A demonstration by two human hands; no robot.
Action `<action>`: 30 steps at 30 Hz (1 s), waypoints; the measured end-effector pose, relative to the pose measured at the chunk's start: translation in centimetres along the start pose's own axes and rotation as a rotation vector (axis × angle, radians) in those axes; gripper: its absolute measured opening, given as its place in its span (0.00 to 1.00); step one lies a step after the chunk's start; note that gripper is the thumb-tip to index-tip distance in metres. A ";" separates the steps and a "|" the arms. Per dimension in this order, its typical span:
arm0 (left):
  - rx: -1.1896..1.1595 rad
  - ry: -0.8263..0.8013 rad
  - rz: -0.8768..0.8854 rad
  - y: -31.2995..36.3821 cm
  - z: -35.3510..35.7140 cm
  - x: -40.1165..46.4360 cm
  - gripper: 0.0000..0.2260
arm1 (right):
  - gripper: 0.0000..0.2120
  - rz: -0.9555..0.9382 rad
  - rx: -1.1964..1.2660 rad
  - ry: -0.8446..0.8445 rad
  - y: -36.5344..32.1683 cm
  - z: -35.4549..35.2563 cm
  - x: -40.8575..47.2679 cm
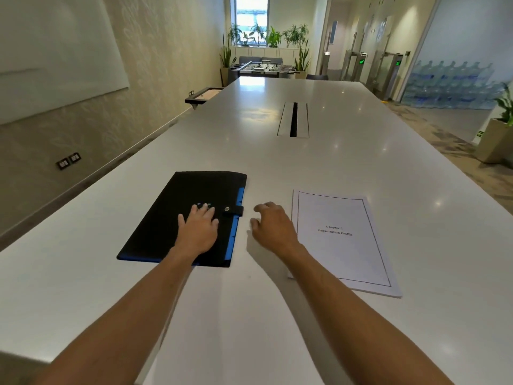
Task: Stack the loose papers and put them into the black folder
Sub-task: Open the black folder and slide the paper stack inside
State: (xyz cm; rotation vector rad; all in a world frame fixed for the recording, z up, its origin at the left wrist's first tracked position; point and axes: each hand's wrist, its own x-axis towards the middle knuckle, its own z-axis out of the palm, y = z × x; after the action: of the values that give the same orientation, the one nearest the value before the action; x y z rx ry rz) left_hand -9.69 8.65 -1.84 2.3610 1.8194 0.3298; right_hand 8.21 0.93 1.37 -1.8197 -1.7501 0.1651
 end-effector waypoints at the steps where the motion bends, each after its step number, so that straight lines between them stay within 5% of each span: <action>1: 0.015 -0.020 -0.002 0.0 0.4 -0.1 0.23 | 0.16 -0.013 0.002 -0.013 -0.5 0.7 0.4; 18: 0.015 0.009 0.051 0.5 1.6 -1.3 0.23 | 0.16 -0.084 -0.321 0.031 -3.3 6.2 4.7; 25: -0.029 0.034 0.054 0.3 1.6 -1.3 0.23 | 0.10 -0.275 -0.408 0.018 -2.7 5.9 5.5; 30: 0.006 -0.042 0.040 0.6 1.5 -1.3 0.35 | 0.17 -0.184 -0.269 0.042 -1.5 5.0 5.4</action>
State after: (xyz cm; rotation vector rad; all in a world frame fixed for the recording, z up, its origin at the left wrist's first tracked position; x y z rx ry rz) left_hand -9.03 7.22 -3.28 2.3921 1.7600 0.2775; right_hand 5.17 7.62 -0.21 -1.8148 -1.9740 -0.1898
